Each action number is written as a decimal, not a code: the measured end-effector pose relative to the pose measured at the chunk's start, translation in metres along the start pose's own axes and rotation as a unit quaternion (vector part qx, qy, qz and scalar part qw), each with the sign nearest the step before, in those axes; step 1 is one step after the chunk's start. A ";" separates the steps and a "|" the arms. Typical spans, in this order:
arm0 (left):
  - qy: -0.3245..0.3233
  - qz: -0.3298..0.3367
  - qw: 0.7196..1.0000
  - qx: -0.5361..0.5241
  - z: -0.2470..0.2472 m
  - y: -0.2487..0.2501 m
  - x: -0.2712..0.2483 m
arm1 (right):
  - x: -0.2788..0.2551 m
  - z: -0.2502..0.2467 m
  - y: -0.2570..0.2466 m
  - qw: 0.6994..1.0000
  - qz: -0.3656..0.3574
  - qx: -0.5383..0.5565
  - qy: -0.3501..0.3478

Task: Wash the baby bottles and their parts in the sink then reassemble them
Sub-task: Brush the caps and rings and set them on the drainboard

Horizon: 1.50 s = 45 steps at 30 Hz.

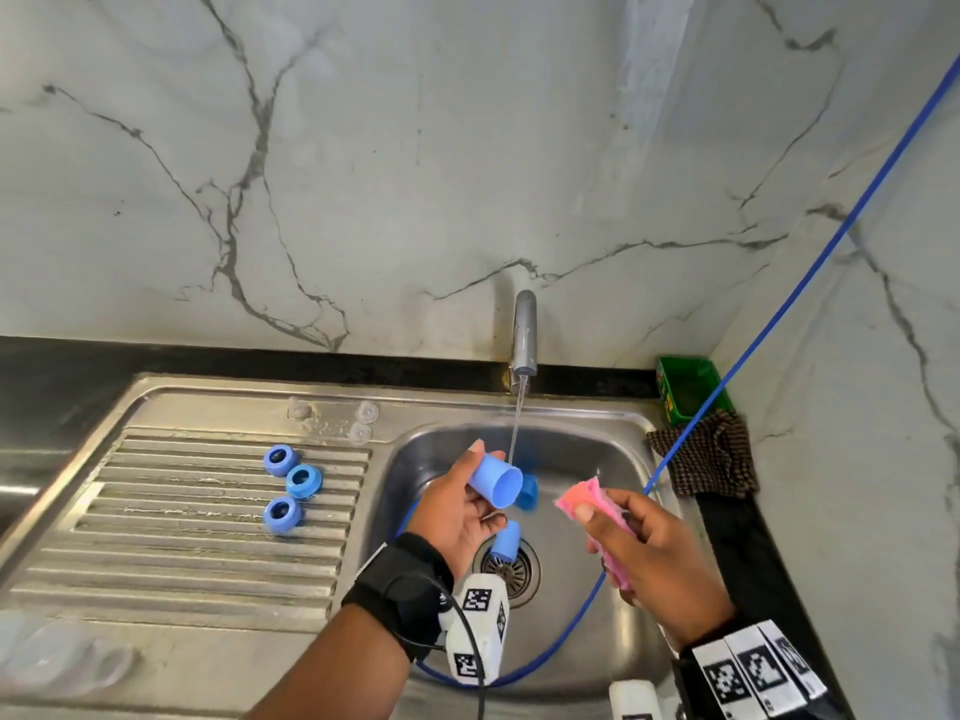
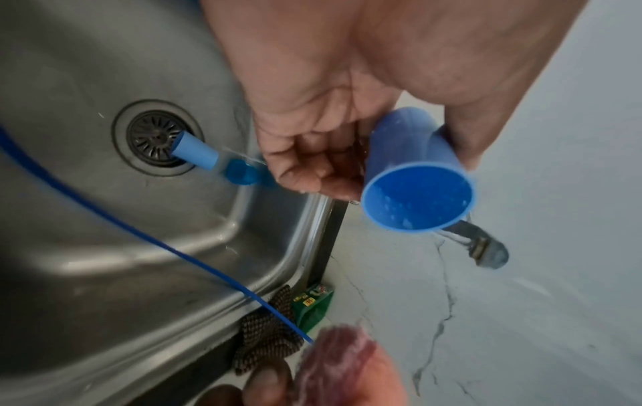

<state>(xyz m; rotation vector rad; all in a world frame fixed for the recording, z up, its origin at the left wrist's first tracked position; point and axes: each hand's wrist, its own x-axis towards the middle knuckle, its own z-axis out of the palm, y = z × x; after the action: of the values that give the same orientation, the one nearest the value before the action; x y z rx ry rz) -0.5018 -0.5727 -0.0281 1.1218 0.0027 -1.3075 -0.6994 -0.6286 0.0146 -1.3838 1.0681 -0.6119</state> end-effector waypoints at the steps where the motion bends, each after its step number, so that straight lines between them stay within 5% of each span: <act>1: -0.004 -0.008 1.000 -0.007 -0.003 0.000 -0.002 | -0.003 0.001 0.001 1.000 0.000 -0.005 0.001; 4: -0.010 -0.018 1.000 -0.024 -0.008 0.003 -0.009 | -0.008 0.004 0.003 0.999 -0.007 -0.032 0.009; 8: -0.007 0.071 0.995 0.068 -0.017 0.004 -0.015 | -0.013 0.006 0.003 0.999 -0.010 -0.045 0.015; 12: 0.015 0.234 0.931 0.280 -0.034 0.004 -0.012 | -0.018 0.011 0.005 0.998 -0.013 -0.056 0.015; 15: 0.018 0.274 0.893 0.357 -0.050 0.003 -0.009 | -0.022 0.015 0.010 0.998 -0.014 -0.064 0.014; 18: -0.008 0.235 0.914 0.332 -0.049 0.009 -0.014 | -0.023 0.016 0.015 0.998 -0.012 -0.055 0.023; 22: -0.018 0.014 0.991 0.133 -0.034 0.012 -0.026 | -0.028 0.020 0.017 0.998 -0.029 -0.044 0.029; 26: -0.061 -0.077 0.995 -0.020 -0.025 0.014 -0.038 | -0.034 0.027 -0.001 0.998 -0.054 -0.028 0.007; 30: -0.120 -0.089 0.989 -0.007 -0.006 0.013 -0.050 | -0.038 0.032 -0.023 0.987 -0.153 0.001 -0.052; 35: -0.148 -0.062 0.987 -0.002 0.021 -0.002 -0.065 | -0.029 0.029 -0.017 0.896 -0.351 -0.270 -0.046; 39: -0.149 -0.067 0.987 -0.005 0.036 -0.008 -0.067 | -0.011 0.010 -0.015 0.909 -0.325 -0.253 0.063; 43: -0.145 -0.036 0.988 -0.044 0.038 -0.015 -0.068 | -0.024 0.016 -0.007 0.859 -0.413 -0.303 -0.020; 45: -0.148 -0.043 0.987 -0.040 0.042 -0.014 -0.069 | -0.015 0.007 -0.002 0.851 -0.416 -0.321 -0.005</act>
<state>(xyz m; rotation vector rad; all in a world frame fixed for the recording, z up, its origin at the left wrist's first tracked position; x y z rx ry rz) -0.5592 -0.5455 0.0238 0.8592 -0.1175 -1.5278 -0.6998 -0.6123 0.0197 -2.4823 0.6261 -0.9001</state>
